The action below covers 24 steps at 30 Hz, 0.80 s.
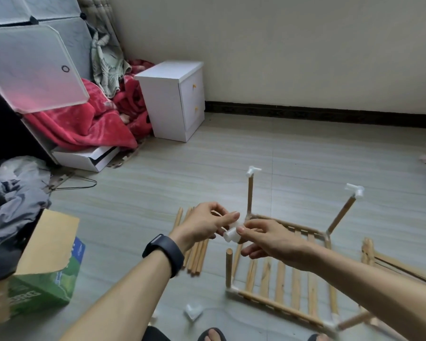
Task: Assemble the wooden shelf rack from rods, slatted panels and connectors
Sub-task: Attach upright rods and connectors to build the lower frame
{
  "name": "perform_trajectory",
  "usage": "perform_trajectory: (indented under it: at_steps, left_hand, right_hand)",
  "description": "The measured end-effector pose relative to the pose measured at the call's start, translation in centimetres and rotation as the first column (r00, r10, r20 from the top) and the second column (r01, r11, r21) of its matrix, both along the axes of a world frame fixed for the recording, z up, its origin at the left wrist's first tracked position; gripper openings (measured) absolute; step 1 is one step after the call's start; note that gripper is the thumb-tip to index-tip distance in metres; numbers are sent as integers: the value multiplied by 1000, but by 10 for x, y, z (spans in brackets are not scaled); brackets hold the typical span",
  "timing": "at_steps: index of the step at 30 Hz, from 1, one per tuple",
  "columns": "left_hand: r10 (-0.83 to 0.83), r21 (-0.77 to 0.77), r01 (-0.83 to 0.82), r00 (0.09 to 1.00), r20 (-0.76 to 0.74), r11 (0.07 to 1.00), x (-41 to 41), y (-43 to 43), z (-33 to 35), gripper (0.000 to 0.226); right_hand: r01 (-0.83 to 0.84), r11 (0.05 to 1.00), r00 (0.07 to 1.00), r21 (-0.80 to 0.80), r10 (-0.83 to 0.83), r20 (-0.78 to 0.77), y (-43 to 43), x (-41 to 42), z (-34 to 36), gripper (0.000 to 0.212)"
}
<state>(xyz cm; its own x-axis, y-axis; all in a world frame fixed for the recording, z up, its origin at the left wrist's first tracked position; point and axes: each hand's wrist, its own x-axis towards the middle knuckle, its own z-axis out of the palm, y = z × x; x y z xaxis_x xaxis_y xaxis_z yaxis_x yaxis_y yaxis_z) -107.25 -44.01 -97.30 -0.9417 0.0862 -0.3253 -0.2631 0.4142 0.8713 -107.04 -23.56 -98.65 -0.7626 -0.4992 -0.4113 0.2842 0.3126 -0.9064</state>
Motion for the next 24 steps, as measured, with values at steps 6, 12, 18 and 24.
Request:
perform_trajectory:
  at_steps: [6, 12, 18, 24]
  left_hand:
    - [-145, -20, 147, 987, 68, 989, -2, 1, -15, 25]
    - [-188, 4, 189, 972, 142, 982, -1, 4, -25, 18]
    - [-83, 138, 55, 974, 210, 989, -5, -1, -35, 39]
    - [-23, -80, 43, 973, 231, 996, -5, 1, -44, 38]
  right_hand:
    - [-20, 999, 991, 35, 15, 132, -4, -3, -14, 32]
    - [57, 996, 989, 73, -66, 129, -11, -2, -28, 34]
    - [97, 987, 994, 126, -102, 29, -20, -2, -33, 33]
    - [209, 963, 978, 169, -209, -17, -23, 0, -45, 21]
